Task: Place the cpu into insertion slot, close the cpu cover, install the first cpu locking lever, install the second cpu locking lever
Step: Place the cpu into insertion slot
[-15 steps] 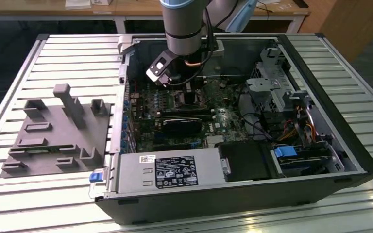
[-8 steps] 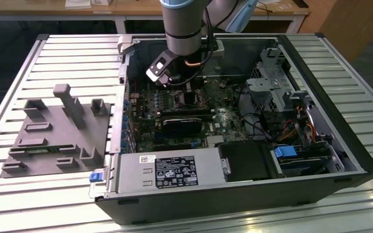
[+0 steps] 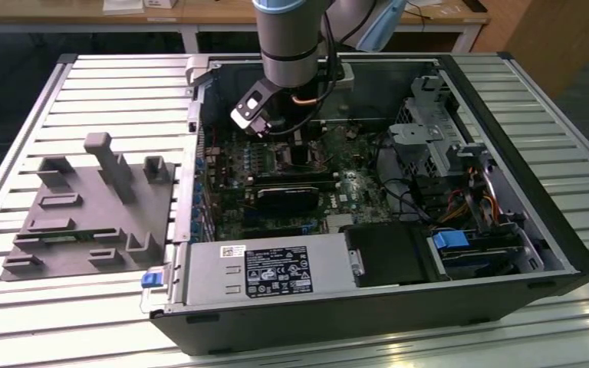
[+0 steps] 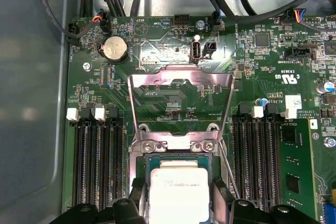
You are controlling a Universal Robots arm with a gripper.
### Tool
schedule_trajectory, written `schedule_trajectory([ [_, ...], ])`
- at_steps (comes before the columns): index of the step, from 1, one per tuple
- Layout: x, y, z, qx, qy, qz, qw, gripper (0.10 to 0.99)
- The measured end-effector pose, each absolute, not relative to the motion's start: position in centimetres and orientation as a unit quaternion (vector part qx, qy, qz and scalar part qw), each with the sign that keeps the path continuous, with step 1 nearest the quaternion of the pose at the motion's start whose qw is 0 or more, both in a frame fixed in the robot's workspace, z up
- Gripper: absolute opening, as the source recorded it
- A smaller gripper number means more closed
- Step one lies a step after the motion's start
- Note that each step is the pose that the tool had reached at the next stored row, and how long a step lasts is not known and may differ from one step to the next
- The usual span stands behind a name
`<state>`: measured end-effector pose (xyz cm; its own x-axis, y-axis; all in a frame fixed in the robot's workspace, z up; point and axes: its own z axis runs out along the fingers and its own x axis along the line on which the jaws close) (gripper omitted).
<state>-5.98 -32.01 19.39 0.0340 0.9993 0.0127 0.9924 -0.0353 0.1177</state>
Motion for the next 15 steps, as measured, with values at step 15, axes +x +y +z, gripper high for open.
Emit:
schedule_trajectory([
  [15, -5.98, -32.01, 20.30, 0.718, 0.693, 0.046, 0.038, 0.592],
])
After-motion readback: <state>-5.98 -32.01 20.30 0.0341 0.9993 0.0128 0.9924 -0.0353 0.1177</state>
